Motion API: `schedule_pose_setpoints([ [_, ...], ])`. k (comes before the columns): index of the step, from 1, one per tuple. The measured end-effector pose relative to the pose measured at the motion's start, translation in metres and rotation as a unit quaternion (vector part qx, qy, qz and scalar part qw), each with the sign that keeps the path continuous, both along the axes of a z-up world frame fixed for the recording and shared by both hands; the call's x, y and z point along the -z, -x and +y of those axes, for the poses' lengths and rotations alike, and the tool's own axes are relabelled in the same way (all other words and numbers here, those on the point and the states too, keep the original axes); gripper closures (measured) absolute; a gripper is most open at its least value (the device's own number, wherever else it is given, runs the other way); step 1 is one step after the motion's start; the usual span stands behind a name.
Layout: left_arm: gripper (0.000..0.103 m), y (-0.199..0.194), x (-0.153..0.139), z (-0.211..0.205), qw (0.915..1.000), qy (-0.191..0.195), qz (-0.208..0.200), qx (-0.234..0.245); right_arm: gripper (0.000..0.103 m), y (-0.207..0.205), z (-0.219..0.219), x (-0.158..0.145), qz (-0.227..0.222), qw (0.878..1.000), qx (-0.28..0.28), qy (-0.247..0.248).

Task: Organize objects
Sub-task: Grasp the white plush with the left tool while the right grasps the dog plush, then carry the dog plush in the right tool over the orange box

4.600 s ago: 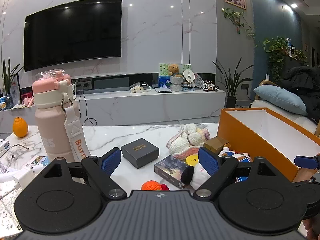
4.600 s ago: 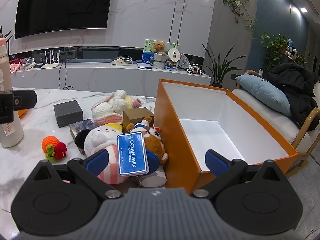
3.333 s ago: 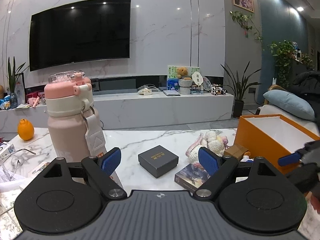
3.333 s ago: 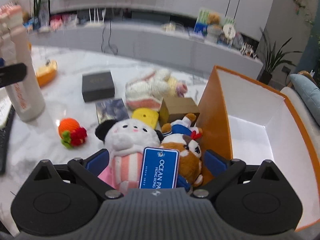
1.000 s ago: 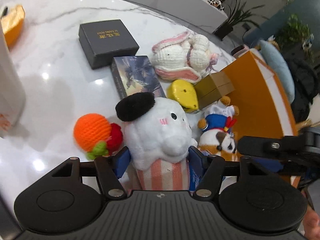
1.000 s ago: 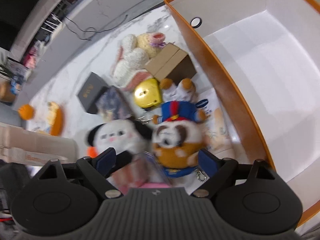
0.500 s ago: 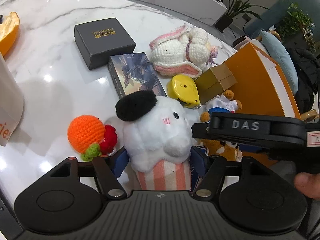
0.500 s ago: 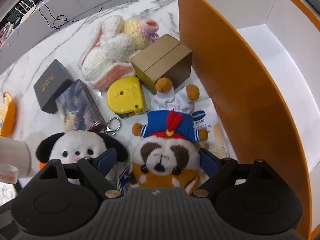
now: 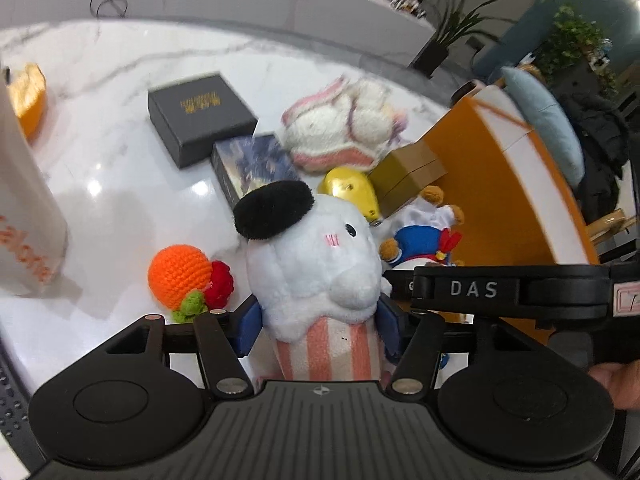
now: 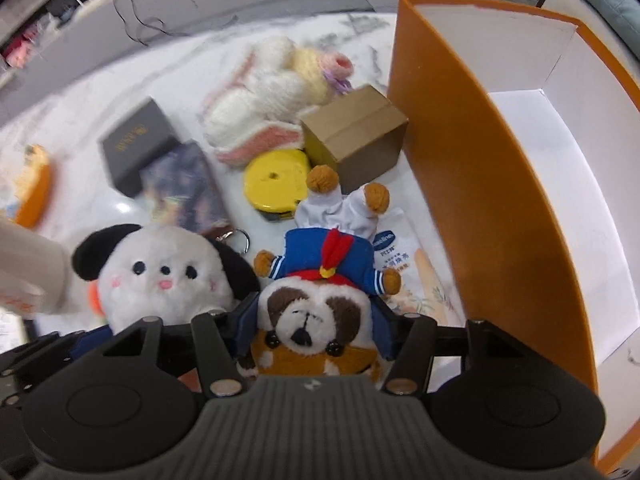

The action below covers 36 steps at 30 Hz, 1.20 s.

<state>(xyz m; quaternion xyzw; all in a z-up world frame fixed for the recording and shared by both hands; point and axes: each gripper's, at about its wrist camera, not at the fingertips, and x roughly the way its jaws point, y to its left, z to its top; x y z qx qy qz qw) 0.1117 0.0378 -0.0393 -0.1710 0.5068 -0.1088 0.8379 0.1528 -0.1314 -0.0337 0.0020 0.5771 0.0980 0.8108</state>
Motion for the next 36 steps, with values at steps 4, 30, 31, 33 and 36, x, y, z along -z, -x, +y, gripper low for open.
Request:
schedule_pose_setpoints([
  [4,0.035,0.023,-0.024,0.005,0.9993,0.002,-0.037,-0.002,0.044,0.015,-0.007,-0.022,-0.010,0.999,-0.005,-0.043],
  [30,0.034,0.109,-0.045,-0.024,0.9780,-0.003,-0.208,0.020,0.044,0.172,-0.106,-0.069,-0.186,0.966,0.033,-0.175],
  [31,0.034,0.111,-0.046,-0.026,0.9775,-0.005,-0.209,0.022,0.044,0.171,-0.108,-0.070,-0.191,0.966,0.033,-0.172],
  [33,0.034,0.114,-0.045,-0.028,0.9769,-0.008,-0.212,0.024,0.044,0.168,-0.113,-0.076,-0.199,0.964,0.033,-0.174],
  [36,0.034,0.115,-0.044,-0.028,0.9765,-0.009,-0.214,0.022,0.044,0.158,-0.127,-0.090,-0.210,0.960,0.027,-0.183],
])
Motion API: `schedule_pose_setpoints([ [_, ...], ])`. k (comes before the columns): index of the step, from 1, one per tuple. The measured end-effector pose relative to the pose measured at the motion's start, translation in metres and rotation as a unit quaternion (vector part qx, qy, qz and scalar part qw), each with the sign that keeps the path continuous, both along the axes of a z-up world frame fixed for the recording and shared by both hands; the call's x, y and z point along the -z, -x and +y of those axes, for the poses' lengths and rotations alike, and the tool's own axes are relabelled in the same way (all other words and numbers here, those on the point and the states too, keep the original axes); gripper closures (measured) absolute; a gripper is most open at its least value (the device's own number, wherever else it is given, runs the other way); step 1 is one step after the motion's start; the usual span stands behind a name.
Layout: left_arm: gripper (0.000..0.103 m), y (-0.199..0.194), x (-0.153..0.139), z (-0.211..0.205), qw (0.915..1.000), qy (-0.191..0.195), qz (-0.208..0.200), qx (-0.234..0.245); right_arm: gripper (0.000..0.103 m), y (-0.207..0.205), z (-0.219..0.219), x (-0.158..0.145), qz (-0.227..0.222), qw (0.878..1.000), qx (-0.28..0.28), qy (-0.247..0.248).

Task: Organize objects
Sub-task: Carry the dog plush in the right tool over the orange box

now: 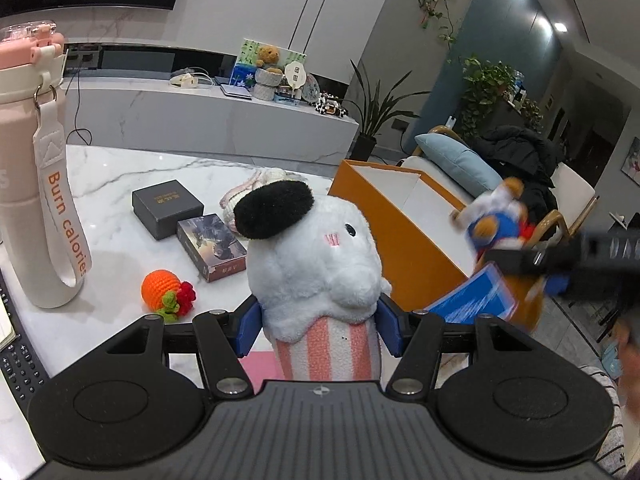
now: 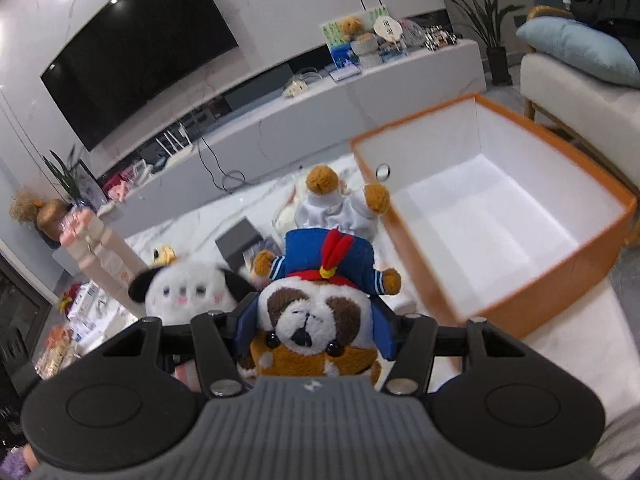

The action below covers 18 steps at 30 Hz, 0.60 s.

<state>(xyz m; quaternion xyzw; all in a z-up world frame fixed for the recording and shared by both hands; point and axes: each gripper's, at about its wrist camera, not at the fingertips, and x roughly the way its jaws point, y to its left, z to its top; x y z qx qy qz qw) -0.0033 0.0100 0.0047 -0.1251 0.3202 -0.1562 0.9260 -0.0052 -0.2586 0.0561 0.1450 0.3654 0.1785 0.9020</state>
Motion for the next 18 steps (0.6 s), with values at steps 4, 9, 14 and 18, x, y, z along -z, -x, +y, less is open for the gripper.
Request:
schedule_pose_setpoints([
  [4,0.034,0.001,0.001,0.000,1.0000,-0.003,-0.002,-0.004,0.044,-0.021,-0.029,-0.027,-0.036,0.999,0.007,0.023],
  [9,0.034,-0.001,0.002,0.002,1.0000,-0.003,0.002,-0.003,0.043,-0.071,-0.046,-0.043,-0.043,0.991,-0.008,0.129],
  [14,0.034,0.000,0.004,0.000,1.0000,-0.007,0.004,0.004,0.043,-0.134,-0.051,0.006,0.066,0.977,-0.050,0.196],
  [18,0.034,-0.001,0.006,0.000,0.9999,-0.009,0.008,0.006,0.043,-0.155,-0.044,0.043,0.131,0.966,-0.083,0.206],
])
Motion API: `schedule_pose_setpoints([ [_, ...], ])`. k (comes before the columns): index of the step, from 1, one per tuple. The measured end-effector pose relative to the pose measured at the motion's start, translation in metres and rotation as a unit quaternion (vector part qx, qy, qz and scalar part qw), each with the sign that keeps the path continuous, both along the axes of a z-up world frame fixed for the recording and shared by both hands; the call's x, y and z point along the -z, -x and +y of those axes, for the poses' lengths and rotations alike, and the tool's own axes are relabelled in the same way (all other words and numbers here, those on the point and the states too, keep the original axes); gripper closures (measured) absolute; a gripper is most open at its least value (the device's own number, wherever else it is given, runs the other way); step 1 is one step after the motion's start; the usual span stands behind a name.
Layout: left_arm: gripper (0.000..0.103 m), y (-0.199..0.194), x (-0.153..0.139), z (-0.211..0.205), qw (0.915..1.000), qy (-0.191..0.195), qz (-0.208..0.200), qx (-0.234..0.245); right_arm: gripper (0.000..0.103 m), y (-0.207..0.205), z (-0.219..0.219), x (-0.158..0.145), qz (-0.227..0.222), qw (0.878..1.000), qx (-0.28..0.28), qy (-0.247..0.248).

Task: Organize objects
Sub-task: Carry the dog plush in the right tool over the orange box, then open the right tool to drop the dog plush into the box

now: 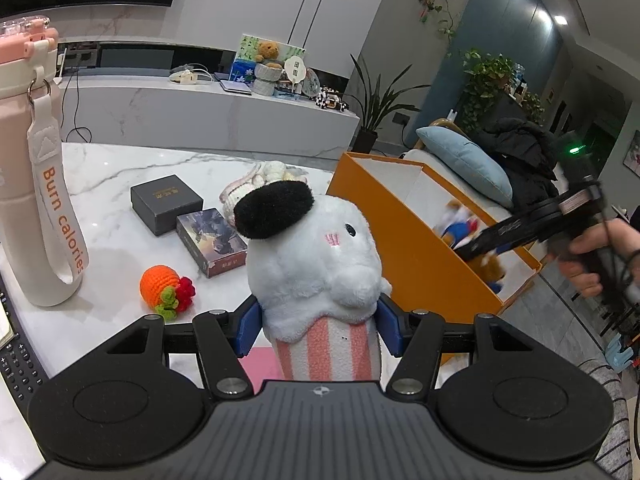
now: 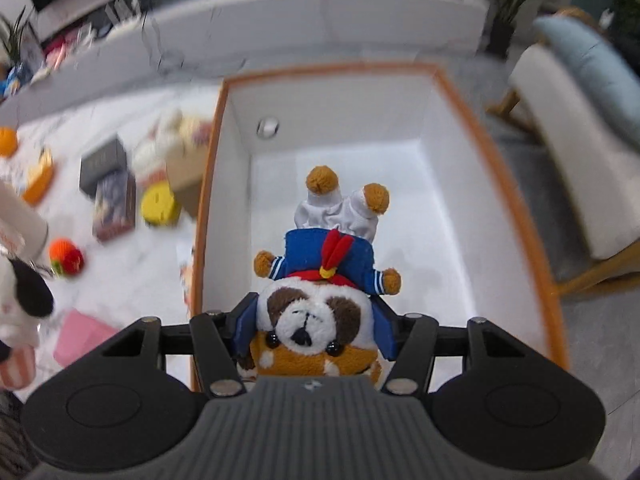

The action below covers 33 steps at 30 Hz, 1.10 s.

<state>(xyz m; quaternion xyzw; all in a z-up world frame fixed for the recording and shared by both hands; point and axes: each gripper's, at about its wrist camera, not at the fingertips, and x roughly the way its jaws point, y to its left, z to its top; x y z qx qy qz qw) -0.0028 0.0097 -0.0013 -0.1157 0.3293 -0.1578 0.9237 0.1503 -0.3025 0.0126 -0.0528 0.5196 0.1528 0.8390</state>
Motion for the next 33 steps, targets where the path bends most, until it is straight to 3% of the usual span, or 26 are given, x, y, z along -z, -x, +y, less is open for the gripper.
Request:
schedule_pose_setpoints([
  [4,0.034,0.000,0.001,0.001,1.0000,0.000,0.006,-0.002,0.043,-0.009,0.009,0.025,0.038,0.999,0.002,0.015],
  [7,0.034,0.000,0.000,0.002,1.0000,0.003,0.009,-0.003,0.043,-0.003,0.014,0.024,0.047,0.999,-0.003,-0.008],
  [12,0.034,0.001,-0.001,0.005,0.9999,0.006,0.008,-0.004,0.043,0.003,0.032,0.019,0.052,0.999,0.011,-0.005],
  [21,0.034,0.004,-0.005,0.004,0.9999,0.007,0.008,-0.006,0.043,0.009,0.067,0.024,0.068,0.997,-0.018,-0.015],
  [24,0.034,0.003,-0.005,0.004,0.9999,0.008,0.009,-0.007,0.043,0.000,0.065,0.029,0.078,0.997,0.022,-0.014],
  [27,0.034,0.003,-0.005,0.003,0.9999,0.008,0.010,-0.005,0.043,-0.017,0.057,0.039,0.104,0.991,0.068,-0.046],
  [33,0.034,0.001,-0.003,0.004,0.9998,0.007,0.017,-0.006,0.041,-0.028,0.048,0.053,0.133,0.981,0.103,-0.096],
])
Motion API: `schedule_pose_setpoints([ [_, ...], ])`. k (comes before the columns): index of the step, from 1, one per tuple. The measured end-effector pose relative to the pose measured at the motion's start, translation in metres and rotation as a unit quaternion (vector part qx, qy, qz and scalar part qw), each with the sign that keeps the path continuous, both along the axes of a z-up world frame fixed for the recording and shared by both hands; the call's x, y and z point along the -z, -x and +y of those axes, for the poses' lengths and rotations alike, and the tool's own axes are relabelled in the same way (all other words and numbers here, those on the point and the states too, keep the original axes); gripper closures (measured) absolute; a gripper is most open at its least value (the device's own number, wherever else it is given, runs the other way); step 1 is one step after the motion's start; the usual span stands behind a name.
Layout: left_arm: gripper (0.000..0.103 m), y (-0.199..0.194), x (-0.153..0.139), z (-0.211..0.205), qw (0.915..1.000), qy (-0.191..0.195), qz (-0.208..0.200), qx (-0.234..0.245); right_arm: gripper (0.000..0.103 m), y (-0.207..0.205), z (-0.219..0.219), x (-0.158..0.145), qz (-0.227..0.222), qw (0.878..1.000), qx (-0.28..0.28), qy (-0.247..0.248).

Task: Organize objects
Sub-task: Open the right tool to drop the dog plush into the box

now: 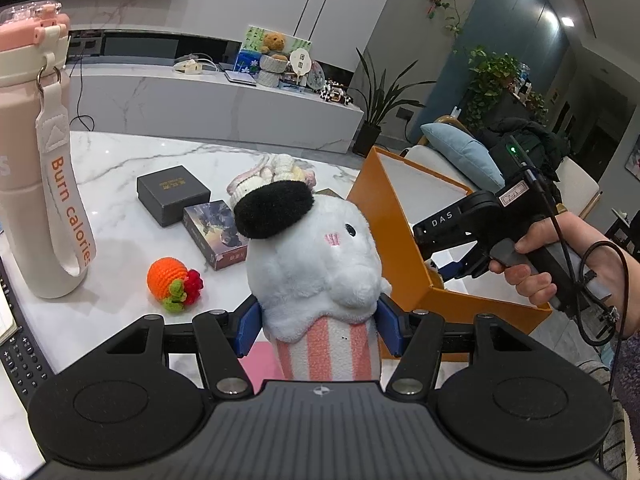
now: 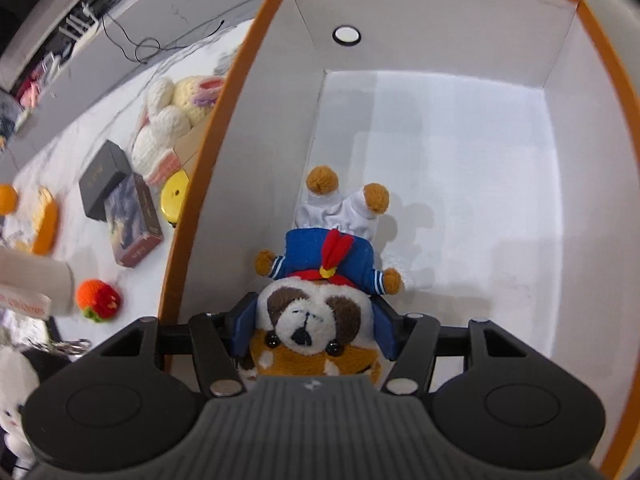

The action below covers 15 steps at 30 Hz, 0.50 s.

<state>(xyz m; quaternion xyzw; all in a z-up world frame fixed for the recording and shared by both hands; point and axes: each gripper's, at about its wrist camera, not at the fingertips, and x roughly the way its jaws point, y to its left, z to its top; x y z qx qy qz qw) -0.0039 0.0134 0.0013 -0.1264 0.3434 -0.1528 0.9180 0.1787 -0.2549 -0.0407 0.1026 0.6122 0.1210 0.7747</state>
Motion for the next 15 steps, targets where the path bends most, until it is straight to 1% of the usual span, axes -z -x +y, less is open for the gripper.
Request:
schedule_pose_setpoints([
  [2,0.034,0.000,0.000,0.000,1.0000,-0.001,0.000,0.000,0.036,0.000,-0.003,0.005,0.009,1.000,0.008,-0.015],
  [4,0.034,0.001,0.000,-0.001,1.0000,-0.001,-0.001,-0.001,0.023,0.001,-0.004,0.005,0.003,1.000,0.008,-0.016],
  [5,0.034,0.001,0.000,-0.001,1.0000,-0.001,-0.001,-0.001,0.012,0.002,-0.005,0.003,-0.005,1.000,0.009,-0.015],
  [9,0.034,-0.001,0.000,-0.004,1.0000,-0.001,-0.001,0.000,0.006,0.007,-0.006,-0.015,-0.046,0.999,0.009,-0.005],
  [11,0.034,-0.004,-0.002,-0.006,1.0000,0.004,0.002,0.003,0.003,0.013,-0.009,-0.027,-0.074,0.997,0.019,-0.016],
  [12,0.034,-0.006,-0.004,-0.009,1.0000,0.007,0.003,0.005,0.002,0.017,-0.011,-0.032,-0.084,0.996,0.022,-0.025],
  [15,0.034,-0.013,-0.014,-0.020,0.9999,0.004,-0.004,0.012,0.002,0.034,-0.011,-0.044,-0.108,0.994,0.013,-0.030],
])
